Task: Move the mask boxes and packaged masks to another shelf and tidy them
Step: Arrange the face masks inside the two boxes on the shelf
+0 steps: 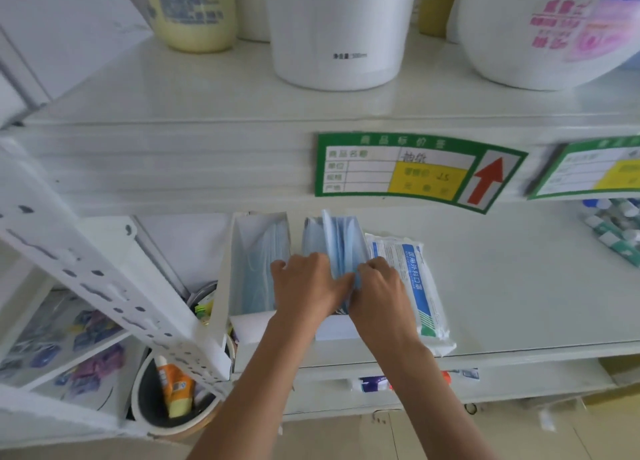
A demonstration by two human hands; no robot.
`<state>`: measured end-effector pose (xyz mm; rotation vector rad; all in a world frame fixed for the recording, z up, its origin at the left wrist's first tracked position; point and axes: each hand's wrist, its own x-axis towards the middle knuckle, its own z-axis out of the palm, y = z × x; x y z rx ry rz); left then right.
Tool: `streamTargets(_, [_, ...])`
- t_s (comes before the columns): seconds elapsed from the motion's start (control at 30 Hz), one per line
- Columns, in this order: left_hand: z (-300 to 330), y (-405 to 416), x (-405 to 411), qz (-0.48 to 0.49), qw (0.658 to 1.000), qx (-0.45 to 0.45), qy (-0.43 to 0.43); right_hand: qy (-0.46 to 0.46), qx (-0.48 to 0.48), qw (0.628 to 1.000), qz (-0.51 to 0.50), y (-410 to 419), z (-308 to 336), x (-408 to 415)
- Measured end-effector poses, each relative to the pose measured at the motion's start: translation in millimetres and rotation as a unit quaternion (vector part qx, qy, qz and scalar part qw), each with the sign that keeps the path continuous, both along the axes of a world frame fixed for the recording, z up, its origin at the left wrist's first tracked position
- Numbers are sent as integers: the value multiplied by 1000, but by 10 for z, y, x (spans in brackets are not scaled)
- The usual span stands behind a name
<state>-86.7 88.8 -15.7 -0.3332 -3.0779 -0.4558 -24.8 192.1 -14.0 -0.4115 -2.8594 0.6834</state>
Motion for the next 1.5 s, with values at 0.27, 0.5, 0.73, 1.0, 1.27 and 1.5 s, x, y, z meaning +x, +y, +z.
streamTargets(0.27, [110,63,53,-12,999,-13,-46,23,-24,999,16,15,-8,52])
streamTargets(0.5, [-6,-80,18,-19,993,117,-21,18,3,1000,-2,-25,-83,88])
streamTargets(0.73, [-101,-138,-13,-21,985,158,-65,114,-106,988,-23,23,-206,182])
streamTargets(1.0, [-14,-130,51,-17,982,172,-79,108,-68,990,62,-11,-234,262])
streamTargets(1.27, [-118,-179,4,-43,985,158,-54,1,-35,999,38,120,-19,165])
streamTargets(1.5, [-79,-204,41,-32,972,223,-67,-7,-48,999,6,211,22,31])
